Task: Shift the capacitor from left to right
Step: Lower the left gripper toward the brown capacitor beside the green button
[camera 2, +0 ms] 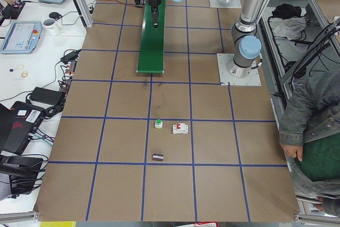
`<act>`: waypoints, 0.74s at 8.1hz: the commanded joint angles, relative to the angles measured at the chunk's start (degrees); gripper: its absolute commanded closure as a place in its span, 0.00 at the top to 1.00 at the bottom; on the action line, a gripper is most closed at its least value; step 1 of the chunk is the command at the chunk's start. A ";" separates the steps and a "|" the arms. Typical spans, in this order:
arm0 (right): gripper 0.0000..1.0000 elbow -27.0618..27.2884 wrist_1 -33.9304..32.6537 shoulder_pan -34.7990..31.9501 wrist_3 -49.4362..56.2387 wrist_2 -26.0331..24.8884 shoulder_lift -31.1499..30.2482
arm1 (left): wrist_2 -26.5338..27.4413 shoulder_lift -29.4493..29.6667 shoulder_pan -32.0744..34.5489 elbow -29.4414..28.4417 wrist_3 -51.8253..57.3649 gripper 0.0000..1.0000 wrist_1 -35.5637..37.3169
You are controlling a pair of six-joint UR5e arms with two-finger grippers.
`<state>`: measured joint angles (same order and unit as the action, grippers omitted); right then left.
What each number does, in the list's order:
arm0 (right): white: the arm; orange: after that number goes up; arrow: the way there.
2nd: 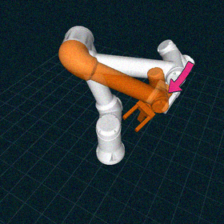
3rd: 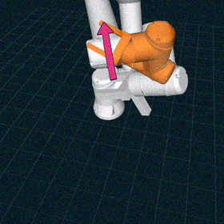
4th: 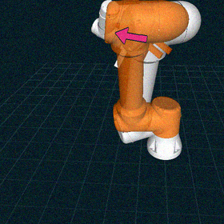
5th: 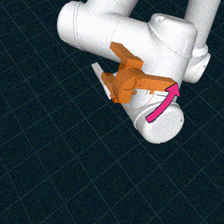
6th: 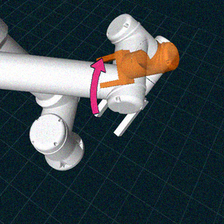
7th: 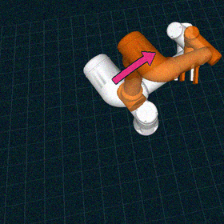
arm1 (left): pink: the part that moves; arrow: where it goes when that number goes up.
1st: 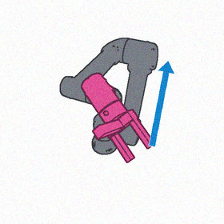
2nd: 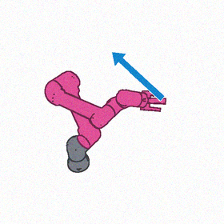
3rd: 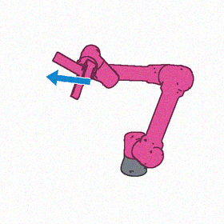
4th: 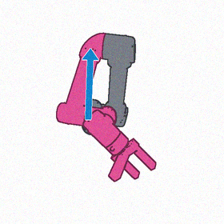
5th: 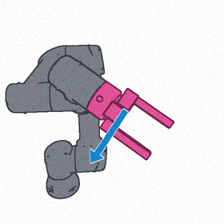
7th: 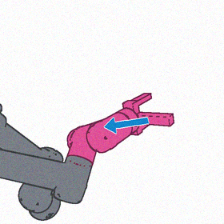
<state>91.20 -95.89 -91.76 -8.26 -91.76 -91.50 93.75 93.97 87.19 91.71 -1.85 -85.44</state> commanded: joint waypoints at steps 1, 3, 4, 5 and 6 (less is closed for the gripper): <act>1.00 -0.06 0.00 0.00 0.00 0.18 0.00 | -0.15 0.33 0.00 -0.04 0.26 1.00 0.27; 1.00 0.03 0.00 0.00 0.00 0.09 0.00 | 0.03 0.33 0.00 -0.13 0.18 1.00 0.36; 1.00 0.03 0.00 -0.09 0.00 0.09 0.00 | -0.06 0.33 0.00 -0.13 0.18 1.00 0.36; 1.00 0.03 0.00 0.00 0.00 0.09 0.00 | -0.15 0.42 -0.09 -0.04 0.09 1.00 0.36; 1.00 0.03 0.00 0.00 0.00 0.09 0.00 | 0.03 0.07 -1.65 0.40 -1.04 1.00 0.44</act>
<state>91.23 -95.89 -91.78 -8.26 -91.66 -91.50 93.68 94.32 87.05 91.65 -1.77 -85.08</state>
